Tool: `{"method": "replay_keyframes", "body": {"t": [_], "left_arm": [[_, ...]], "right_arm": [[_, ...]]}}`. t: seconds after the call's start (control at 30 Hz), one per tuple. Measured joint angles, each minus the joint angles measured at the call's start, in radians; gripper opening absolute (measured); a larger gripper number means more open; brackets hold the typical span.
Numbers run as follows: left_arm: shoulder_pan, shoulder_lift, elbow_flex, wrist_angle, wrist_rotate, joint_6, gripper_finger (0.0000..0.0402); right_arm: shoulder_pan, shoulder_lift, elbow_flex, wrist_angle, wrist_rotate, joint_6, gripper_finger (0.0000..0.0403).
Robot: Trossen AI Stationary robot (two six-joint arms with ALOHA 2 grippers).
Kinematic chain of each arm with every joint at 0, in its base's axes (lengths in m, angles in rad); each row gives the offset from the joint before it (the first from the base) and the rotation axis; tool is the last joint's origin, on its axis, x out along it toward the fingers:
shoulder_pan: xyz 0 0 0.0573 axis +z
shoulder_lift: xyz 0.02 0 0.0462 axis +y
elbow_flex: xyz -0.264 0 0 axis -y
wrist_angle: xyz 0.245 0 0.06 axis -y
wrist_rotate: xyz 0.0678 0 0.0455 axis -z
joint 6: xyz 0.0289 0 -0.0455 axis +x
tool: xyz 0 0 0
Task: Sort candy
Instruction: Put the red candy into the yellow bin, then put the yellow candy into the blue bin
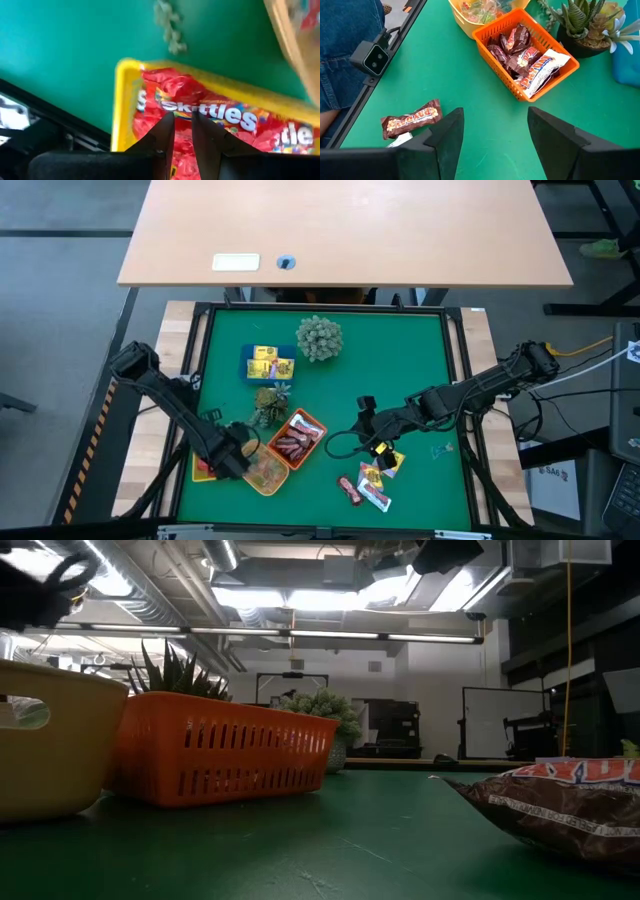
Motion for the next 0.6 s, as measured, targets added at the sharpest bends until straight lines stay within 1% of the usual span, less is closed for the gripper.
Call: {"method": "replay_keyframes", "body": {"t": [0.13, 0.23, 0.47, 0.6], "left_arm": [[-0.025, 0.0, -0.028, 0.007, 0.051, -0.024, 0.0053], [-0.036, 0.0, -0.026, 0.004, 0.054, -0.027, 0.0053], [-0.036, 0.0, 0.054, -0.075, 0.042, -0.019, 0.0053], [-0.036, 0.0, 0.08, -0.076, 0.042, -0.021, 0.0053]], "right_arm": [[0.0, 0.0, 0.0, -0.001, 0.0, 0.0, 0.0221], [0.0, 0.0, 0.0, -0.007, 0.0, 0.0, 0.0221], [0.0, 0.0, 0.0, -0.016, 0.0, 0.0, 0.0221], [0.0, 0.0, 0.0, -0.017, 0.0, 0.0, 0.0221]]}}
